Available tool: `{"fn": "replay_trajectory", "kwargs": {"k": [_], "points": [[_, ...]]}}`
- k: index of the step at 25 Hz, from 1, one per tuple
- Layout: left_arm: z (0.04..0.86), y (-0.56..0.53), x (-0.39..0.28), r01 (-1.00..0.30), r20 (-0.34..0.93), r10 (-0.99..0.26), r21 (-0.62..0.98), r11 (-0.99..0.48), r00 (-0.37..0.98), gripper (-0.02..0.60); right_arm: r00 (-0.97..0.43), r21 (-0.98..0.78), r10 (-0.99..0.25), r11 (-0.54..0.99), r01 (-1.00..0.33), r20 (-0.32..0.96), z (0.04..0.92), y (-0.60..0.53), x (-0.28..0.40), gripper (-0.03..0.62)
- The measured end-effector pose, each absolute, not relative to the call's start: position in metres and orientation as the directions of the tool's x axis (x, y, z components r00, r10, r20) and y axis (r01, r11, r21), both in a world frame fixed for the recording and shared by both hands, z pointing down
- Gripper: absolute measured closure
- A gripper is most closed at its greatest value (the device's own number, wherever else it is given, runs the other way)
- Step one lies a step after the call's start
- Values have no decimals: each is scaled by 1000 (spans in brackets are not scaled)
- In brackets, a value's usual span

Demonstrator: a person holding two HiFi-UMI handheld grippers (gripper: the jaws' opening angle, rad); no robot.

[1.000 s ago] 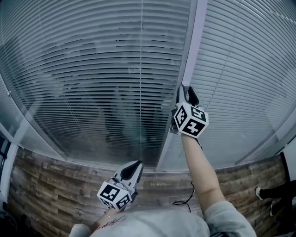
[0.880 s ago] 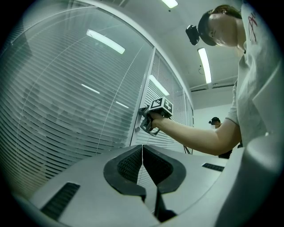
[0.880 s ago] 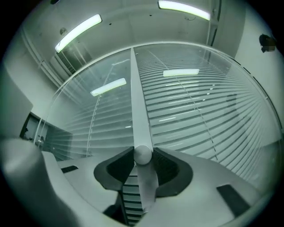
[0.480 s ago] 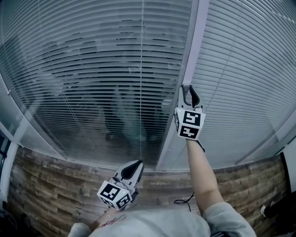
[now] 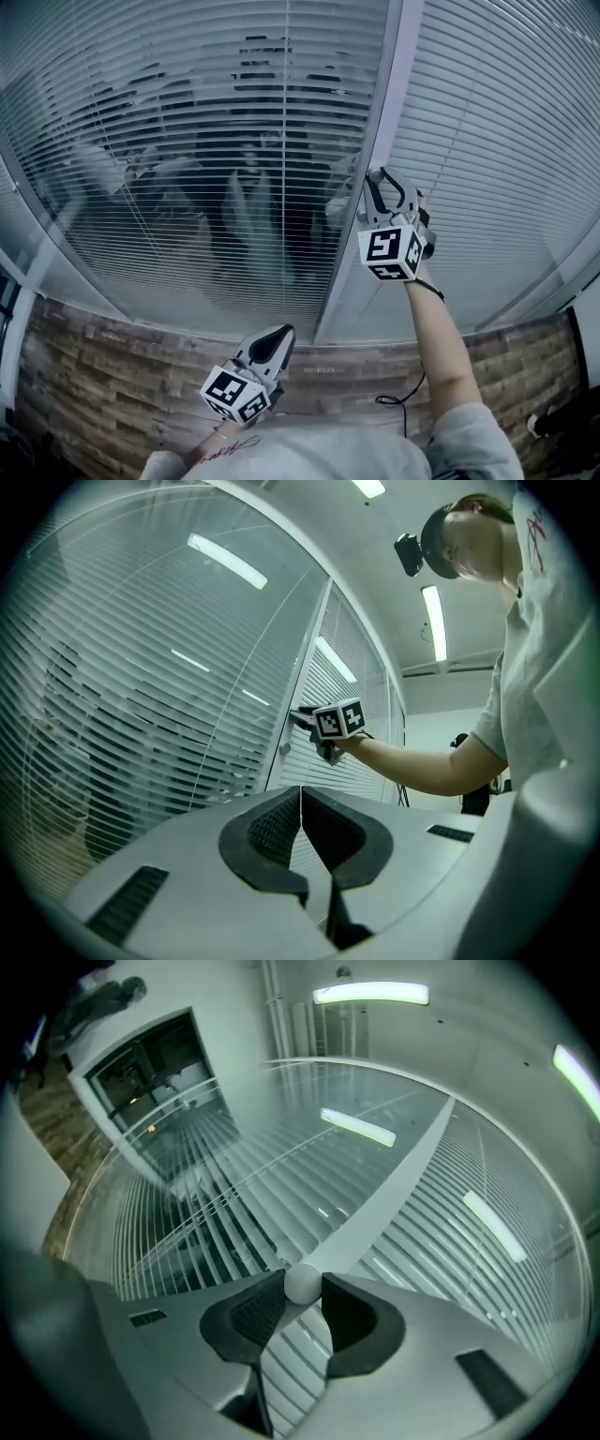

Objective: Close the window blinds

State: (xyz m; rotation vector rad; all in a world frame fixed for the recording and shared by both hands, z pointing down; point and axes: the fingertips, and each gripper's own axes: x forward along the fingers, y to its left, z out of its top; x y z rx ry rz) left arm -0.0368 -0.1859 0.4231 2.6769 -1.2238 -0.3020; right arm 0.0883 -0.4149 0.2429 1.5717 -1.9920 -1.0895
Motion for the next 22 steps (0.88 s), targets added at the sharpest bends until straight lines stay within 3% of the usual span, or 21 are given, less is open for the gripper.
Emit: {"fn": "replay_trajectory", "kwargs": {"k": [12,22], "points": [[424,-189,-32,-718,-112,-755,246,-651,646,563,-377,971,-924,33,-238,-61,254,-417,83,463],[421,-195,-27,-711,-106,-749,253,-656,654,563,-399,997,-915,30,77,58,256,-420,83,464]]}}
